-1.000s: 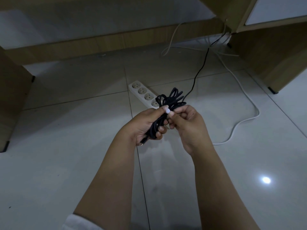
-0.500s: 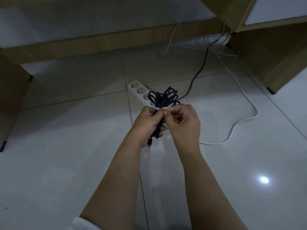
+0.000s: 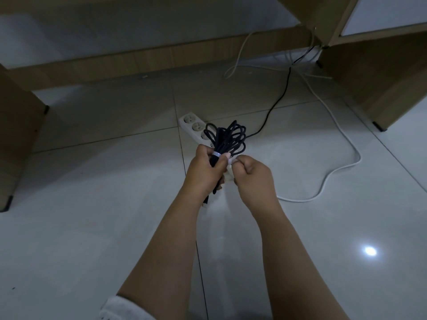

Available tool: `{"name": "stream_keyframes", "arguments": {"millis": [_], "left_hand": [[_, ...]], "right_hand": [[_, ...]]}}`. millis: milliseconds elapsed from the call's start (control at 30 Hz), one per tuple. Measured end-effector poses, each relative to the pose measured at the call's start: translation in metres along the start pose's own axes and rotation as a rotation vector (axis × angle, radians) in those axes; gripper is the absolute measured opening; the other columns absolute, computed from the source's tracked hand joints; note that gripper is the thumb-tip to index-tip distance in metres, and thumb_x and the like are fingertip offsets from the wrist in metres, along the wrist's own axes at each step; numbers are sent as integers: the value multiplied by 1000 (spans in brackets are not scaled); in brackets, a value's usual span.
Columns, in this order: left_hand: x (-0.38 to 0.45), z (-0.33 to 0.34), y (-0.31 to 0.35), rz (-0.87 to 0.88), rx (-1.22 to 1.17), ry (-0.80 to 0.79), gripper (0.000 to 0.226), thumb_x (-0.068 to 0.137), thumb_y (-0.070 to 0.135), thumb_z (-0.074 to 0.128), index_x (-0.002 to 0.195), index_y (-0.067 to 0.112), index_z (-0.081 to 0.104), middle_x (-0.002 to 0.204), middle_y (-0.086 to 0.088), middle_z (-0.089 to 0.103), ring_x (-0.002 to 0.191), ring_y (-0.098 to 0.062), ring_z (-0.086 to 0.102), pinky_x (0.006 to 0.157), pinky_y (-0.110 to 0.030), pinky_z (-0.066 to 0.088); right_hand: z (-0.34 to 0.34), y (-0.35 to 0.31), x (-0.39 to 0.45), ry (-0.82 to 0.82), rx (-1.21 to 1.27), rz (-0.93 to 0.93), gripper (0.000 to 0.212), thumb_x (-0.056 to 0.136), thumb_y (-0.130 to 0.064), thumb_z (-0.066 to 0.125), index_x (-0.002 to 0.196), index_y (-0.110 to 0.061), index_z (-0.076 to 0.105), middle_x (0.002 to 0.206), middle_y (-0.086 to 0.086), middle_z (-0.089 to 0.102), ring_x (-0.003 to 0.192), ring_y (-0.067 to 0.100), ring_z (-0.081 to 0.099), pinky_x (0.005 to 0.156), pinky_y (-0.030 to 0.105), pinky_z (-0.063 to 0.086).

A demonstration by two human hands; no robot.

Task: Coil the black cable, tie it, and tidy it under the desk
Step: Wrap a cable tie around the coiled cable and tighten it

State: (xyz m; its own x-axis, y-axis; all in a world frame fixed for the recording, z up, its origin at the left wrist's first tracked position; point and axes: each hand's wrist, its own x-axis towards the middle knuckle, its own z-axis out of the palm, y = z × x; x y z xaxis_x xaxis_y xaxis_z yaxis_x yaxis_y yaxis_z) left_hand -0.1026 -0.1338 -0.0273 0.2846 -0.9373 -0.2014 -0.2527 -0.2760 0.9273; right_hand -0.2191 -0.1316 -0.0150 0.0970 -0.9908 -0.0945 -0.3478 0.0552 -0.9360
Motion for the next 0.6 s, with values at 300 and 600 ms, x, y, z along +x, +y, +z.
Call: {"name": "stream_keyframes", "arguments": {"millis": [300, 600], "left_hand": [[-2, -6, -6, -30, 136, -162, 28, 99, 42, 48, 108, 16, 44, 82, -1, 66, 55, -10, 61, 52, -23, 49], [-10, -6, -15, -117, 40, -207, 19, 103, 37, 41, 86, 29, 36, 82, -2, 57, 62, -14, 56, 48, -22, 40]], "right_hand": [[-6, 1, 0, -51, 21, 69, 32, 92, -18, 48, 61, -16, 56, 57, 0, 52, 51, 12, 42, 52, 28, 36], [6, 5, -1, -72, -47, -34, 26, 91, -5, 50, 74, 12, 59, 83, 14, 59, 60, 5, 49, 53, 11, 38]]}}
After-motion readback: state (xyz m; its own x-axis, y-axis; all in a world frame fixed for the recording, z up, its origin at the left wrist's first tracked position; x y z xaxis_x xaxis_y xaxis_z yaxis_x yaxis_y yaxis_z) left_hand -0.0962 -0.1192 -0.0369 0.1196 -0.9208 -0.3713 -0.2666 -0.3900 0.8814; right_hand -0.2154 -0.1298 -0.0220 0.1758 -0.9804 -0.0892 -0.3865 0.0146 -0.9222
